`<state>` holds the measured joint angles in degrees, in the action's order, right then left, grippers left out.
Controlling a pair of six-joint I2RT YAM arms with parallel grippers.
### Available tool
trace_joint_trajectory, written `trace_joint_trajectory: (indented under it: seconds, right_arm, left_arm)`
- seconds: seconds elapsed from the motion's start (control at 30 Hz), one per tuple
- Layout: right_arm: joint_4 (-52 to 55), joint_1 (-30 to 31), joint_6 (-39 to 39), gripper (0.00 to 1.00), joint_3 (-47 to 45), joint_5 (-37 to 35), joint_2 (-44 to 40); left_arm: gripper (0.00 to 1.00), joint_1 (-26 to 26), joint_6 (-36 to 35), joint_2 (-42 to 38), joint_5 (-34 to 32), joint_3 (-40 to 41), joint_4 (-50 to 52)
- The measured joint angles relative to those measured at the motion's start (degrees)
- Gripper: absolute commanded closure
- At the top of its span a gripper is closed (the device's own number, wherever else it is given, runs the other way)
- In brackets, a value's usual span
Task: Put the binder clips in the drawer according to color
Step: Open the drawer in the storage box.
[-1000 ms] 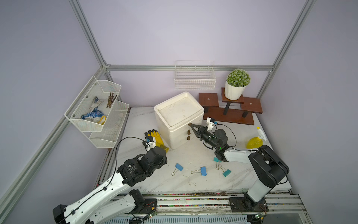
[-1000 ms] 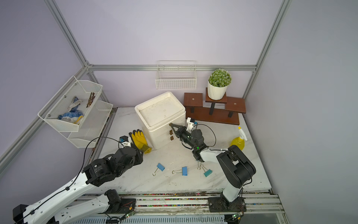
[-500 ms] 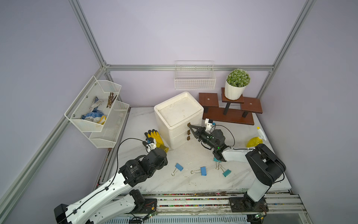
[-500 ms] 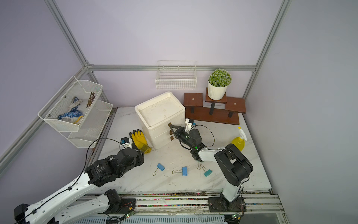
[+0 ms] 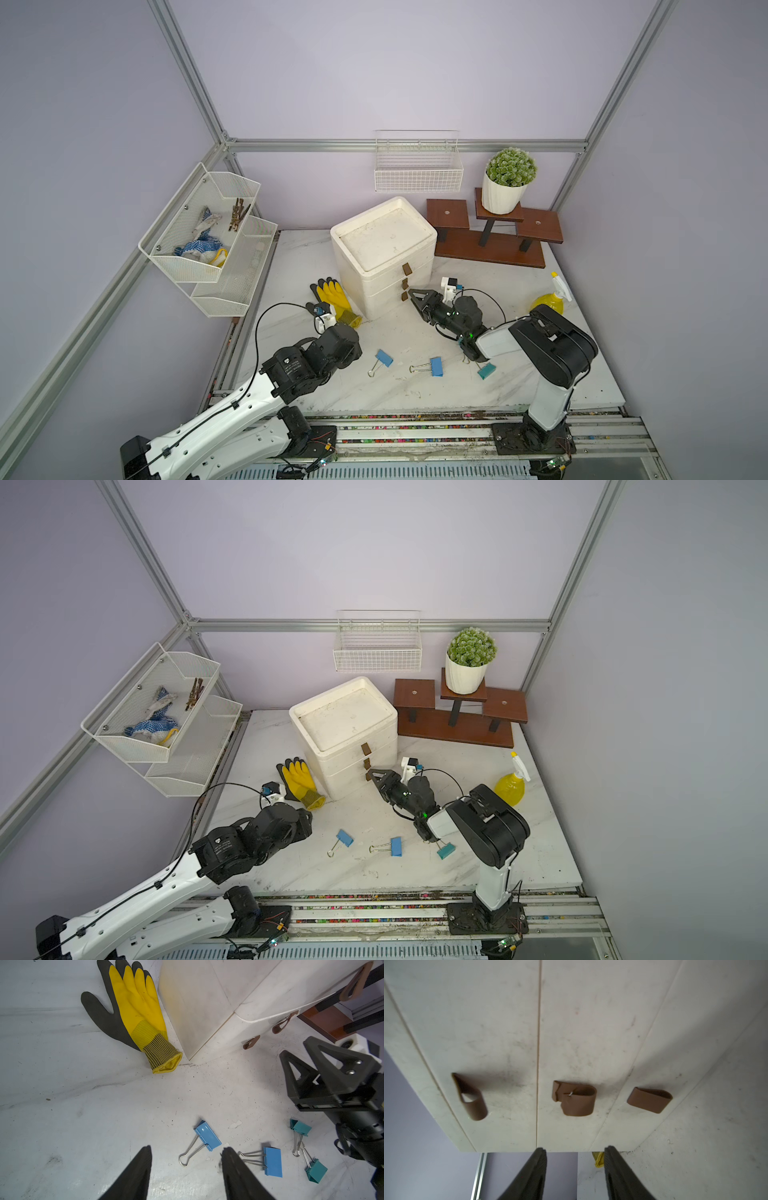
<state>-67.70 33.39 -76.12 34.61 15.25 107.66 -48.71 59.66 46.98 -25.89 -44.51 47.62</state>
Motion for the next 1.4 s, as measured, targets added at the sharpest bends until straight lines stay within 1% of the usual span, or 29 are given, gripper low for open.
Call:
trace_joint_trajectory:
  seconds: [0.13, 0.33, 0.57, 0.7, 0.9, 1.3, 1.33, 1.4]
  right_arm:
    - [-1.05, 0.00, 0.26, 0.52, 1.62, 0.31, 3.17]
    - [-5.62, -0.46, 0.28, 0.56, 4.22, 0.26, 5.70]
    - [-9.70, -1.01, -0.96, 0.58, 6.12, -0.35, 10.91]
    - [-11.50, -1.44, -1.16, 0.61, 6.40, -0.57, 11.61]
    - [-16.72, -1.53, -2.45, 0.61, 8.31, -0.57, 13.75]
    - [-17.81, -1.44, -3.17, 0.61, 9.05, -0.57, 14.21]
    - [-17.81, -1.36, -3.17, 0.62, 9.05, -0.59, 14.21]
    - [-17.79, -1.09, -3.23, 0.68, 9.05, -0.66, 14.21]
  left_arm:
    - [0.43, 0.00, 0.02, -0.22, 0.22, 0.00, -0.20]
    - [0.45, 0.00, 0.39, -0.28, 0.50, 0.00, -0.26]
    - [0.46, 0.00, 0.83, -0.46, 1.01, 0.00, -0.24]
    - [0.47, 0.00, 0.85, -0.96, 1.14, 0.00, -0.22]
    - [0.48, 0.00, 0.85, -0.94, 1.60, 0.00, -0.22]
    - [0.50, 0.00, 0.83, -0.90, 1.66, 0.00, -0.22]
    - [0.50, 0.00, 0.83, -0.90, 1.68, 0.00, -0.22]
    - [0.50, 0.00, 0.83, -0.90, 1.68, 0.00, -0.22]
